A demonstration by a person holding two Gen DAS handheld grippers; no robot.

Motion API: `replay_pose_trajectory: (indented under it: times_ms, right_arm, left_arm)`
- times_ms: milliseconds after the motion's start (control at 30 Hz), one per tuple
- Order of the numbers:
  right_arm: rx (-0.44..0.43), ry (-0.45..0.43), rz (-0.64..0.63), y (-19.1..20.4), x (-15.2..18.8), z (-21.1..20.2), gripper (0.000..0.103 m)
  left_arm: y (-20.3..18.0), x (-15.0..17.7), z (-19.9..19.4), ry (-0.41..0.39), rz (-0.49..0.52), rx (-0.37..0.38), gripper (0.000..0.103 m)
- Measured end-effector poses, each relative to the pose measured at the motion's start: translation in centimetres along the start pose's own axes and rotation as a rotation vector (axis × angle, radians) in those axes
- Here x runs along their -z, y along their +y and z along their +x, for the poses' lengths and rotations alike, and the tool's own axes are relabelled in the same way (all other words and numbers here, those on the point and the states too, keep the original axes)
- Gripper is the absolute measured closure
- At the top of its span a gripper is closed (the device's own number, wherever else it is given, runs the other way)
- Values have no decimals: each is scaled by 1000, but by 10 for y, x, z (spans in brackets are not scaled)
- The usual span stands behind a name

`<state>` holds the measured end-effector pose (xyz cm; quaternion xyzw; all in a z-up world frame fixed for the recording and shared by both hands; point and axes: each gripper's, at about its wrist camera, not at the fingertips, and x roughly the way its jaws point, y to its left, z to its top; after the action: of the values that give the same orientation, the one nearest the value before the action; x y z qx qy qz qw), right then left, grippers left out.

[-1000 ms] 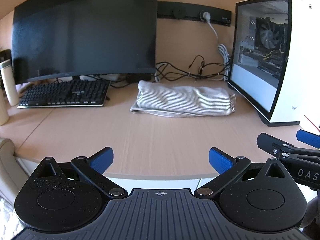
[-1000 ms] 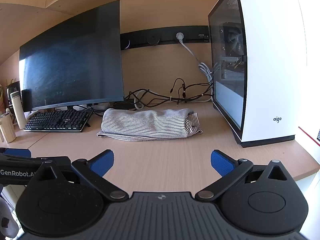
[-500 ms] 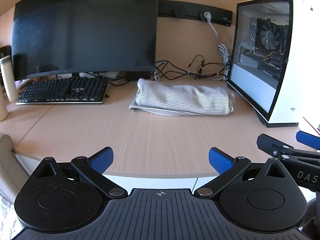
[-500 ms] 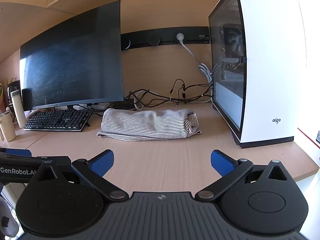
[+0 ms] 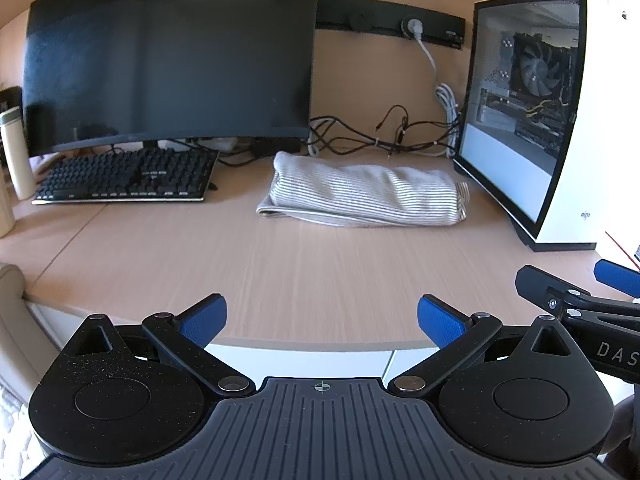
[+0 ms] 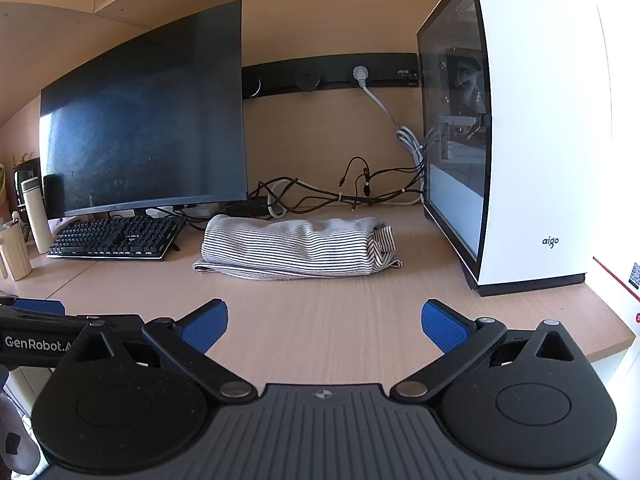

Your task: Fold clothes

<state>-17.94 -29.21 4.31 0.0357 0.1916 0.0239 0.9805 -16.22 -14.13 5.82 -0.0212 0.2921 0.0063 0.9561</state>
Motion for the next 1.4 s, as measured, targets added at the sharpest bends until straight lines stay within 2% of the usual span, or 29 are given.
replay_pose_trajectory:
  times_ms: [700, 1400]
  right_arm:
    - [-5, 24, -2, 3, 2, 2, 0]
    - [-22, 43, -3, 4, 2, 10, 0]
  left_arm:
    - [5, 1, 6, 31, -15, 9, 0]
    - [11, 2, 9, 30, -19, -3, 0]
